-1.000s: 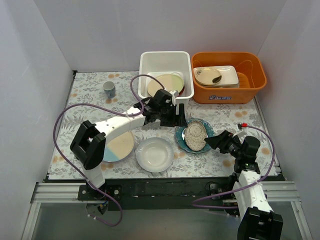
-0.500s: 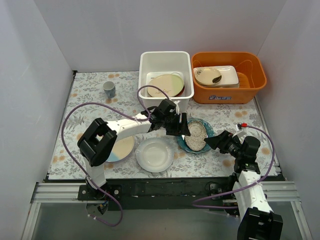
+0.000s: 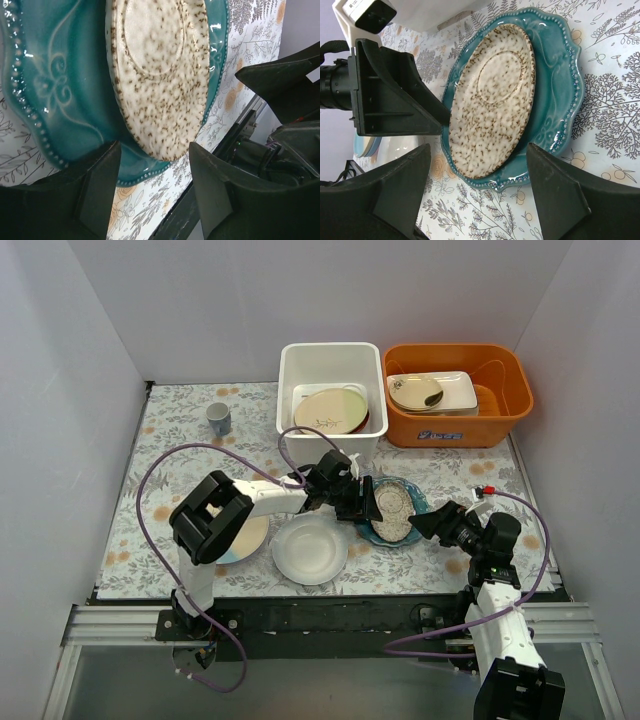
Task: Place the plates into the plastic bin on the countertop
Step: Pick up the plate at the center of the board.
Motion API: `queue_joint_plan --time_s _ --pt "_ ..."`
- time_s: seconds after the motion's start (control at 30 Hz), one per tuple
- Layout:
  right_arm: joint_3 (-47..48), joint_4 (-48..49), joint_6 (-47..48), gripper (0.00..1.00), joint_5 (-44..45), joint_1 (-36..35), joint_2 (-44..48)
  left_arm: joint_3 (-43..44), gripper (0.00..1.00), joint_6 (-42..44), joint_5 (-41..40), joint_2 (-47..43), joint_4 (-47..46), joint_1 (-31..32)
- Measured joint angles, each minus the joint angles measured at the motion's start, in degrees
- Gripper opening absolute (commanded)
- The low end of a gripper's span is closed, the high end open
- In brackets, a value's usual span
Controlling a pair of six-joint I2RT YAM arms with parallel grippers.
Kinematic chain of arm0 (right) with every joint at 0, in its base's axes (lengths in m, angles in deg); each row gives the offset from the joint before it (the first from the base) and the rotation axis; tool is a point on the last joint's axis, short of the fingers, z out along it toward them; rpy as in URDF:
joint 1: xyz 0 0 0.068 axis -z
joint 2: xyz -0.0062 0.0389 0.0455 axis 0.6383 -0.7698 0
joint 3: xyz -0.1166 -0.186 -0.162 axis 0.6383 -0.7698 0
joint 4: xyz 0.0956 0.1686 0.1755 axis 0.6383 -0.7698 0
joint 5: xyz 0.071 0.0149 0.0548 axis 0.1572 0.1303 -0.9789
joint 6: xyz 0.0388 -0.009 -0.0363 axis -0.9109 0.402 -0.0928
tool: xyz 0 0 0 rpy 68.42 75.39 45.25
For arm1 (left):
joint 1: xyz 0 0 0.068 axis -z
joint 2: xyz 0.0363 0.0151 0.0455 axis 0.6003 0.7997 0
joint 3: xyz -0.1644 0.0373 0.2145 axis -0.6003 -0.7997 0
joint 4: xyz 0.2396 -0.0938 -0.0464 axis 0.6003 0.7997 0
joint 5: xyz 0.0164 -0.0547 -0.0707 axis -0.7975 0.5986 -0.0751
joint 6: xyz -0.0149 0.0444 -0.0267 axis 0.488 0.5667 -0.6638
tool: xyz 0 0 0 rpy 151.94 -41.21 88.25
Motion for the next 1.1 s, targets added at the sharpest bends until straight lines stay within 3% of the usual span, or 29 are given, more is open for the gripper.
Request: queue_joint_plan --time_s 0.63,0.77,0.9,1.1 --pt "-0.02 0.13 0.35 0.87 -1.86 0.0 -0.5 -6.47 0.37 -8.5 3.32 3.63 -18.75 0.07" --pt "-0.04 0.2 0.35 0.87 -2.08 0.0 -0.85 -6.45 0.28 -9.86 3.37 5.03 -21.42 0.13" --pt "-0.04 0.31 0.37 0.87 -2.1 0.0 -0.9 -6.54 0.04 -10.01 2.84 5.55 -21.2 0.22" --pt "-0.07 0.33 0.37 0.86 -2.1 0.0 -0.9 -6.36 0.0 -11.06 2.29 5.81 -21.88 0.04"
